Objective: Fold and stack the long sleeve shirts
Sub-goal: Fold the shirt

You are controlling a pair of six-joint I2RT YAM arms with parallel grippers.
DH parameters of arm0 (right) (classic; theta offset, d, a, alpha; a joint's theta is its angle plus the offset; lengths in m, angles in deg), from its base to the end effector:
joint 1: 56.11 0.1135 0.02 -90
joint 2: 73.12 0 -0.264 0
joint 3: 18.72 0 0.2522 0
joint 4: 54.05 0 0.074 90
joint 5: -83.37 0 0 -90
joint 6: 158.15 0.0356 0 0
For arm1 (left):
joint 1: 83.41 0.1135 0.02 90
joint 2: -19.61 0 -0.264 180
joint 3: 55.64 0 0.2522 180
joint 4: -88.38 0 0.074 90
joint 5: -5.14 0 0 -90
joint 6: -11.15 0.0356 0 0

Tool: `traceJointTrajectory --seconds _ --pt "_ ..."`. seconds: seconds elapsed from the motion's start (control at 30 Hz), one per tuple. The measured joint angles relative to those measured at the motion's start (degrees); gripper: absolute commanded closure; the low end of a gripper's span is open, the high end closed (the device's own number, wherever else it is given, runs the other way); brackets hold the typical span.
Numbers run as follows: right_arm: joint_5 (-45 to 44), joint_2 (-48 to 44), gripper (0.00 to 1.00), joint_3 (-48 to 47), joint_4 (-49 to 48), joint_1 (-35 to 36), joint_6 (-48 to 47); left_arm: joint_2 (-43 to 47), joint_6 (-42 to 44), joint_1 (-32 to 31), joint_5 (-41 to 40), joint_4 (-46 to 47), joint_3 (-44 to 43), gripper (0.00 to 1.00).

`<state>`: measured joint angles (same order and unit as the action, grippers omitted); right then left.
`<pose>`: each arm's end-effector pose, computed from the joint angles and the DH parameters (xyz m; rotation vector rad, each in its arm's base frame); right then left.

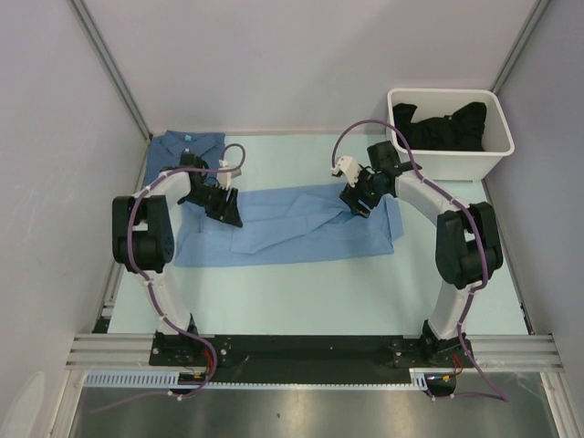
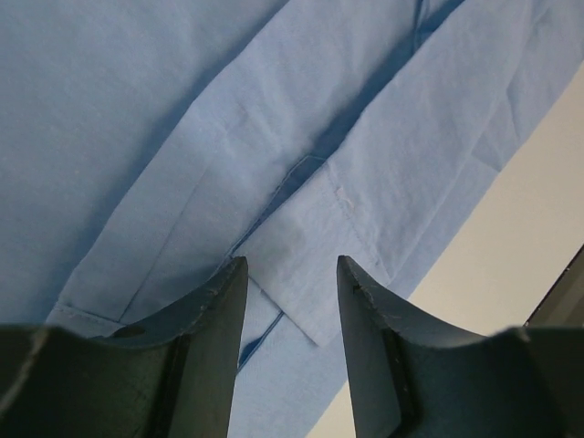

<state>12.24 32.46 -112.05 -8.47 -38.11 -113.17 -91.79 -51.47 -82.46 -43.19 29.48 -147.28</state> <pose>0.3718 0.1329 0.2231 -1.4160 2.0794 0.2367 0.3738 -0.0175 0.1754 0.6989 2.5411 -0.9078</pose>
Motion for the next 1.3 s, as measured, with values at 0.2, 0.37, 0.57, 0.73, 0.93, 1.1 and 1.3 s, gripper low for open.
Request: traceJointTrajectory --seconds 0.2,0.37,0.57,0.73,0.93,1.1,1.3 --pt "0.02 0.00 0.26 -0.28 0.87 -0.02 0.42 -0.96 -3.56 -0.20 -4.55 1.27 0.00 0.46" --pt "0.02 0.00 0.26 -0.94 0.96 -0.04 0.42 -1.44 -4.98 -0.20 -6.19 2.40 0.00 0.50" --pt "-0.02 0.02 0.26 -0.98 0.96 -0.24 0.39 -3.15 -5.14 -1.99 -5.44 2.56 0.00 0.65" --pt "-0.02 0.02 0.26 -1.03 0.96 -0.50 0.39 -3.39 -5.44 -3.04 -5.14 2.47 0.00 0.90" --pt "0.04 0.02 0.26 -1.05 1.27 -1.18 0.39 -1.62 -3.04 -3.13 -4.83 -0.04 -1.92 1.00" --pt "0.33 0.02 0.26 -1.38 2.80 -3.15 0.52 1.20 7.34 -4.26 -2.62 -5.11 -15.41 1.00" --pt "1.20 0.50 0.25 -2.99 3.72 -5.88 2.12 1.53 21.84 -9.42 1.07 -7.98 -36.00 1.00"
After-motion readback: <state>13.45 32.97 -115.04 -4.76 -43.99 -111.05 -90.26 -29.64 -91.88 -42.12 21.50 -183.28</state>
